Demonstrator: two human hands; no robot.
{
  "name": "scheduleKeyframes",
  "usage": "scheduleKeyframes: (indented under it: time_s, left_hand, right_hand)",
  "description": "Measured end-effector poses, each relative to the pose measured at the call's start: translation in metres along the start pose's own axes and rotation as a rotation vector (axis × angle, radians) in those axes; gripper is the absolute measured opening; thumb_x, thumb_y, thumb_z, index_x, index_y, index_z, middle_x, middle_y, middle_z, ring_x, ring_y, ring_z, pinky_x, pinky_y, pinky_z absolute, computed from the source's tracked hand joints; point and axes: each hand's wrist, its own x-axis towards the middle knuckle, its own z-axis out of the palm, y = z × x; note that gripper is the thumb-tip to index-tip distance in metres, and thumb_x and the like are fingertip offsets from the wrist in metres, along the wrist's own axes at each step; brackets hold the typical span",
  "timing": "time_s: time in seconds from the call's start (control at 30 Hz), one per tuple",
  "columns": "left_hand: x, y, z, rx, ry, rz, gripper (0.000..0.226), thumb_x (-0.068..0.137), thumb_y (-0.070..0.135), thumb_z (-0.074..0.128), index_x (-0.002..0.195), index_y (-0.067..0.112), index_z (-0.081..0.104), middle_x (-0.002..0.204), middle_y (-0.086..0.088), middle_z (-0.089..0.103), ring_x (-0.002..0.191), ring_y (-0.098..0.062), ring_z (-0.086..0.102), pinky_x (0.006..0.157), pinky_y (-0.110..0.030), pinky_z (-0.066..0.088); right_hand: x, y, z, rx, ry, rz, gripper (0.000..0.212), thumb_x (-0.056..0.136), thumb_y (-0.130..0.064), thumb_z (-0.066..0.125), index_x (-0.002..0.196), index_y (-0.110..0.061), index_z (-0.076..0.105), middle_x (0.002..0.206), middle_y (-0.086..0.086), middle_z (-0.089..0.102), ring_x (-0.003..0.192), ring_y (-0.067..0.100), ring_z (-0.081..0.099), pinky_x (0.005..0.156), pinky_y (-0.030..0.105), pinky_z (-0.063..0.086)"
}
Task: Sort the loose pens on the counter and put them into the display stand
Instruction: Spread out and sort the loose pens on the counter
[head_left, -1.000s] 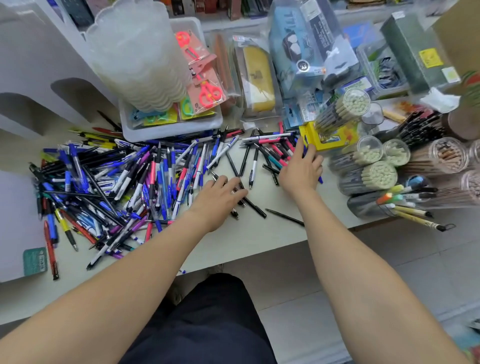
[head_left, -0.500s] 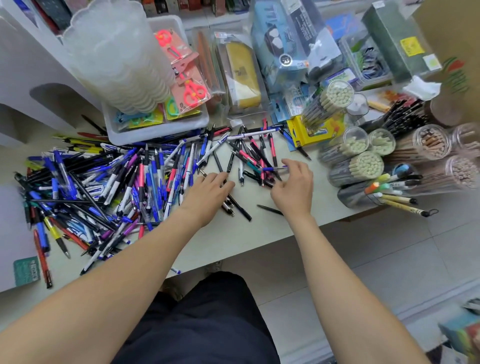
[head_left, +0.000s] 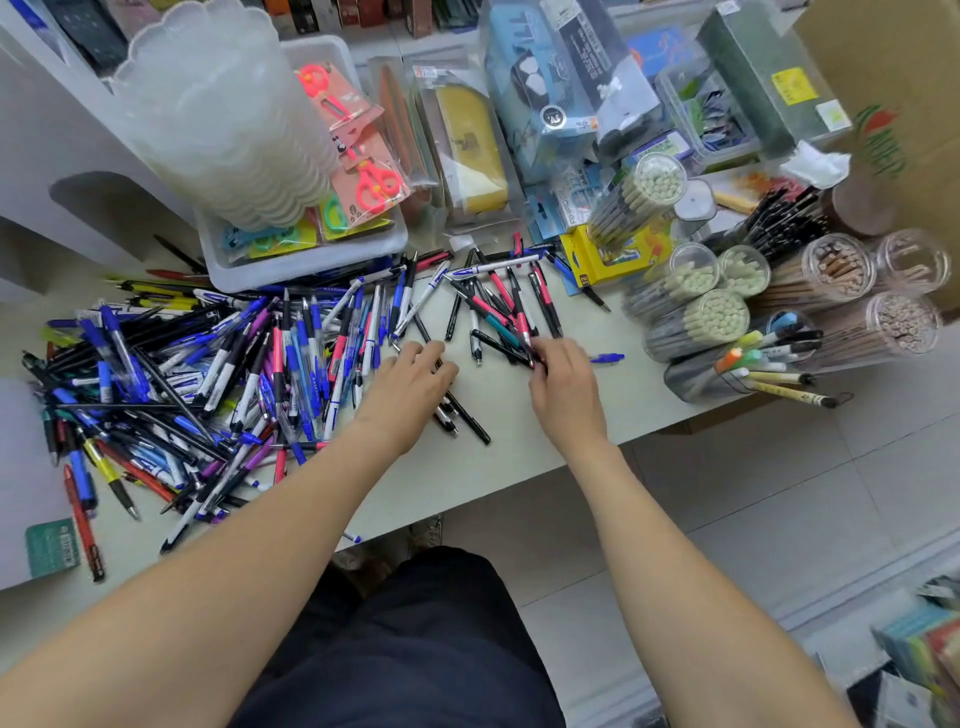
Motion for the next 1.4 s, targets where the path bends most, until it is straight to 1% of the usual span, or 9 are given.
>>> scheduleKeyframes:
  time_s: [0.1,0.2,0.43,0.6,0.8,0.93,1.1,1.23,1.4]
  left_hand:
    - [-0.007,-0.002,0.004,-0.092,0.064,-0.176,0.058,0.075,-0.008,0.073,0.124,0.009,0.047,0.125,-0.016,0.043,0.1,-0.034,0.046,0.065,-0.036,0.042]
    - [-0.012,0.002,0.003,-0.386,0.016,-0.384,0.045,0.092,0.006,0.067,0.128,0.005,0.039,0.124,-0.02,0.045,0.102,-0.038,0.052,0.075,-0.039,0.041]
    - [-0.014,0.01,0.001,-1.012,-0.155,-0.565,0.05,0.087,0.011,0.072,0.124,0.007,0.04,0.125,-0.019,0.051,0.109,-0.039,0.061,0.089,-0.05,0.058]
    - [-0.01,0.017,-0.005,-1.03,-0.143,-0.522,0.066,0.092,0.001,0.067,0.149,0.007,0.035,0.146,-0.009,0.028,0.115,-0.027,0.047,0.094,-0.035,0.047]
    - [0.006,0.022,-0.015,-1.113,-0.179,-0.495,0.084,0.091,0.0,0.069,0.161,0.016,0.025,0.153,-0.004,0.024,0.107,-0.033,0.058,0.08,-0.032,0.049]
    - [0.016,0.024,-0.018,-1.051,-0.057,-0.569,0.069,0.085,-0.007,0.067,0.144,0.015,0.04,0.14,-0.008,0.033,0.1,-0.031,0.058,0.06,-0.021,0.042]
    - [0.027,0.021,-0.018,-0.641,0.156,-0.491,0.062,0.081,-0.01,0.062,0.138,0.011,0.047,0.139,-0.013,0.037,0.117,-0.035,0.046,0.085,-0.039,0.043]
    - [0.04,0.016,-0.027,-0.543,0.004,-0.403,0.082,0.084,-0.006,0.06,0.157,0.019,0.034,0.165,-0.01,0.018,0.145,-0.043,0.028,0.105,-0.056,0.045]
    - [0.043,0.004,-0.022,-0.585,-0.213,-0.418,0.093,0.091,0.005,0.062,0.168,0.016,0.01,0.175,-0.013,0.005,0.156,-0.047,0.012,0.125,-0.054,0.023]
  right_hand:
    - [0.022,0.002,0.008,-0.215,-0.052,0.158,0.066,0.098,-0.019,0.054,0.161,-0.02,0.036,0.166,0.021,0.028,0.153,0.046,0.024,0.125,0.058,0.024]
    - [0.027,0.004,0.02,-0.215,-0.218,0.414,0.066,0.112,-0.035,0.038,0.17,-0.023,0.009,0.176,0.018,0.0,0.16,0.047,0.001,0.13,0.057,0.009]
    - [0.009,-0.024,0.014,0.125,-0.147,0.323,0.073,0.101,-0.009,0.048,0.167,-0.01,0.017,0.174,0.016,0.011,0.16,0.035,0.007,0.131,0.05,0.015]
    - [-0.016,-0.009,0.002,-0.154,-0.097,0.554,0.061,0.087,-0.003,0.062,0.145,-0.014,0.046,0.142,0.016,0.043,0.127,0.041,0.041,0.105,0.046,0.041]
    - [-0.01,-0.011,0.012,0.15,-0.151,0.231,0.036,0.095,-0.002,0.061,0.13,-0.006,0.065,0.116,0.01,0.065,0.109,0.029,0.061,0.099,0.042,0.051]
    - [0.02,-0.013,-0.002,0.192,-0.004,0.195,0.036,0.096,-0.008,0.059,0.131,-0.006,0.068,0.118,0.007,0.068,0.106,0.022,0.065,0.096,0.038,0.055]
    - [0.092,-0.001,-0.006,-0.101,-0.032,0.184,0.056,0.102,-0.011,0.053,0.156,-0.004,0.041,0.159,0.015,0.043,0.142,0.034,0.042,0.115,0.046,0.039]
    - [0.118,-0.002,0.009,-0.378,-0.175,0.188,0.072,0.1,-0.017,0.059,0.162,-0.004,0.026,0.166,0.015,0.03,0.143,0.041,0.036,0.114,0.049,0.036]
    - [0.124,-0.009,0.02,-0.557,-0.135,0.148,0.065,0.095,-0.011,0.061,0.154,-0.001,0.035,0.154,0.016,0.041,0.131,0.039,0.044,0.1,0.044,0.042]
